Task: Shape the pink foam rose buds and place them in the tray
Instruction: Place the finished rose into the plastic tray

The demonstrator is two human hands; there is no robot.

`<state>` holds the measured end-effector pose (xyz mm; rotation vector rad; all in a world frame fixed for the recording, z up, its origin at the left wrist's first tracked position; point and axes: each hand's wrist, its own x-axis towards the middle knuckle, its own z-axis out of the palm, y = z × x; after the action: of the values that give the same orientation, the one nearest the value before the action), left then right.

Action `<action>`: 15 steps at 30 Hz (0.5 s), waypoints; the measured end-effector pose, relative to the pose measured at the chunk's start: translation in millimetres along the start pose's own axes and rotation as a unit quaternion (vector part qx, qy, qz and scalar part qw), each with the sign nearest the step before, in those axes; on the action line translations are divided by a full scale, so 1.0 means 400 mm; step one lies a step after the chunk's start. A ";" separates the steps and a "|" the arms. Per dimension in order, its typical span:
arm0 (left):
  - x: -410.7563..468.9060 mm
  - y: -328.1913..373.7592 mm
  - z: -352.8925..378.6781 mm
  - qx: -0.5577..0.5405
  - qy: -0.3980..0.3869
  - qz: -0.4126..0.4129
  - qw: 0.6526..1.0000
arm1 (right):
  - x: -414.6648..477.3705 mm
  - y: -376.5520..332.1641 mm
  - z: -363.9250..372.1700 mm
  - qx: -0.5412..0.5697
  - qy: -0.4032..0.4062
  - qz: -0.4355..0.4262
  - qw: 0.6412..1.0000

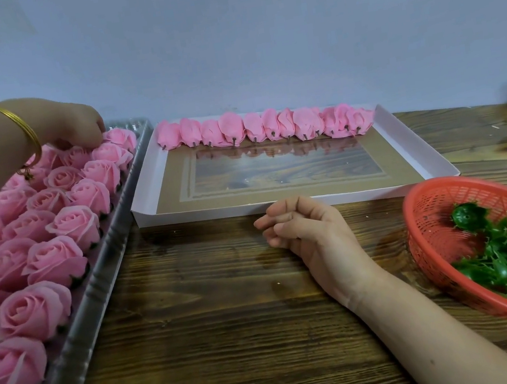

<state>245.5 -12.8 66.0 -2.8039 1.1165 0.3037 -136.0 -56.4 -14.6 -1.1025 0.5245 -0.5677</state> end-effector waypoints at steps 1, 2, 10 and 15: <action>-0.001 0.002 -0.001 0.006 -0.006 -0.001 1.000 | 0.000 0.000 0.000 0.001 0.000 0.000 1.000; -0.002 0.005 -0.004 0.012 -0.014 -0.003 1.000 | 0.001 0.000 -0.001 0.002 -0.001 0.000 1.000; -0.053 0.074 -0.066 0.023 -0.018 0.016 0.999 | 0.001 0.000 -0.002 0.004 -0.002 0.001 1.000; -0.104 0.160 -0.106 -0.003 0.111 0.079 0.991 | 0.000 -0.002 -0.001 0.004 -0.003 0.001 1.000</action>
<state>178.1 -38.6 115.1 -2.8130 1.3877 0.0073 -136.6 -56.9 -14.2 -1.0958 0.5176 -0.5646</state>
